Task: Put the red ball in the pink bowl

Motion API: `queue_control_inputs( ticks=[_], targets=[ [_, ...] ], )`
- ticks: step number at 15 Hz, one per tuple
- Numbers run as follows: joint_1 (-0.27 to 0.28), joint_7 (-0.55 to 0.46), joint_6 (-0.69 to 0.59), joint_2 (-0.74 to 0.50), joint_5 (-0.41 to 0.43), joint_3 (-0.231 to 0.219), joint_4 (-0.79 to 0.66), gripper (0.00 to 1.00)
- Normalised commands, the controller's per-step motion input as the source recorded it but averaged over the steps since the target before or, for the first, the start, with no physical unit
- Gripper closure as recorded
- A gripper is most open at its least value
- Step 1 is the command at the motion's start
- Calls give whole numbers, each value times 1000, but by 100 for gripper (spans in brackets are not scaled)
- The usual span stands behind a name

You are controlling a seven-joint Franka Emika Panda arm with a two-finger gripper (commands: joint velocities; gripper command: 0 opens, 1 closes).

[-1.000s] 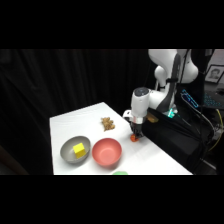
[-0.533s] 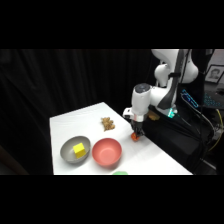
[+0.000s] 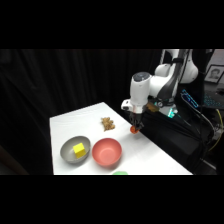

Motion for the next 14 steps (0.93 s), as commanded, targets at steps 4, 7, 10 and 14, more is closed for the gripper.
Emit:
queue_control_inputs(
  ticks=[4, 7, 10, 14],
  targets=[
    [-199, -80, -360, -414, -34, 187, -9, 98],
    [-156, -127, -330, -380, 19, 155, 8, 98],
    [-134, -152, -296, -306, 42, 129, 44, 98],
    [-131, -185, -227, -88, 64, 91, 179, 98]
  ],
)
